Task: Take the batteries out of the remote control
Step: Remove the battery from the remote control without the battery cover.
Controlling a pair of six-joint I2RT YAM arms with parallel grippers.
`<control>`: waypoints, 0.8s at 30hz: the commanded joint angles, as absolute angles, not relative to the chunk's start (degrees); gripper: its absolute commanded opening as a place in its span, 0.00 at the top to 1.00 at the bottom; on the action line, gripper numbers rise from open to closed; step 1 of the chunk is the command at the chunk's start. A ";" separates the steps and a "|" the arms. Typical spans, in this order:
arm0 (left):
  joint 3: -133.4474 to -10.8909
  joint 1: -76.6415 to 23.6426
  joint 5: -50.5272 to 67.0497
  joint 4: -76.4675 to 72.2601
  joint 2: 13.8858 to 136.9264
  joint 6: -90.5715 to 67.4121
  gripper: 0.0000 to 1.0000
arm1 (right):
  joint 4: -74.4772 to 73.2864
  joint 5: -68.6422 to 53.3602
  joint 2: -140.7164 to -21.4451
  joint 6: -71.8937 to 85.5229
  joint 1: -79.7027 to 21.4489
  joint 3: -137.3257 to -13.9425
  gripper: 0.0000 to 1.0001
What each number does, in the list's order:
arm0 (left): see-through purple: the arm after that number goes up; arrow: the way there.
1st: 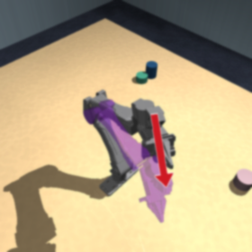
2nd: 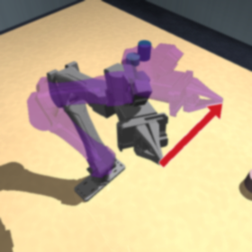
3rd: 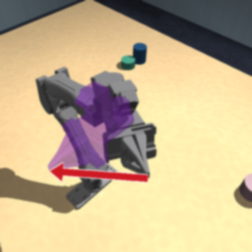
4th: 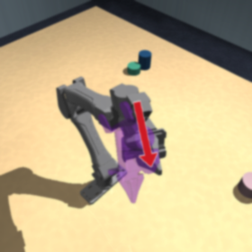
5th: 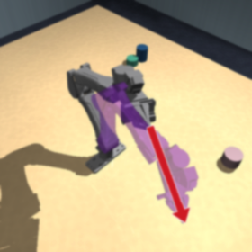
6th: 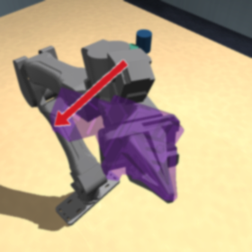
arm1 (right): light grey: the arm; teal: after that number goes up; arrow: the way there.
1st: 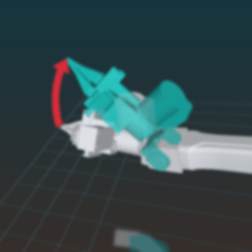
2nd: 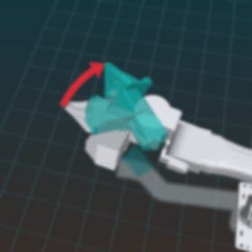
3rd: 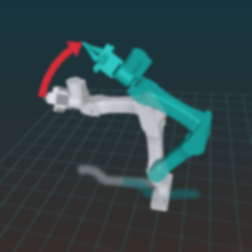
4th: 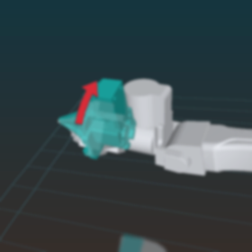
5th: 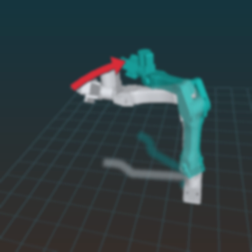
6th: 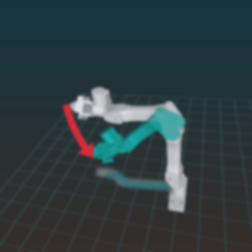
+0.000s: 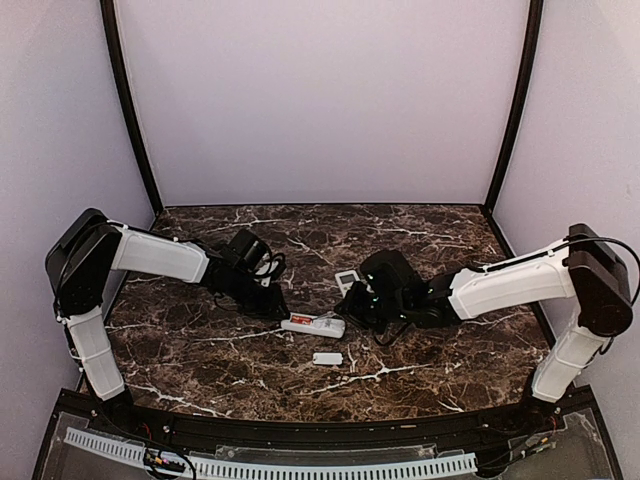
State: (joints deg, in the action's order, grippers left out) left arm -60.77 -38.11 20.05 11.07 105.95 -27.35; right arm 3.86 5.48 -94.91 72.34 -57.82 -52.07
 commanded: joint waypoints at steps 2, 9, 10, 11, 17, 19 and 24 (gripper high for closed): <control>-59.48 -39.89 20.13 15.01 110.12 -26.67 0.80 | 4.38 6.37 -96.32 72.45 -58.28 -52.48 1.00; -59.55 -39.95 20.93 14.83 110.13 -26.25 0.80 | 19.81 3.34 -96.59 73.25 -58.10 -47.25 1.00; -59.56 -39.97 20.92 14.84 110.13 -26.22 0.80 | 21.56 3.08 -96.49 72.86 -58.10 -47.05 1.00; -59.53 -40.03 20.92 14.92 110.13 -26.15 0.80 | 22.91 2.97 -96.38 72.49 -58.10 -47.10 1.00; -59.61 -40.33 20.62 15.25 110.43 -25.93 0.81 | 33.04 1.70 -94.87 71.30 -57.98 -45.63 1.00; -59.65 -40.42 20.43 15.45 110.53 -25.86 0.81 | 35.05 1.63 -94.08 71.00 -57.93 -45.37 1.00; -59.94 -40.51 19.74 16.04 110.84 -25.71 0.82 | 36.64 1.99 -92.24 70.30 -58.00 -45.04 1.00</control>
State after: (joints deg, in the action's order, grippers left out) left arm -61.56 -38.11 19.59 11.86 106.06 -27.00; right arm 22.26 5.43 -94.94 70.70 -57.21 -44.14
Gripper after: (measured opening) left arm 0.189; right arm 0.095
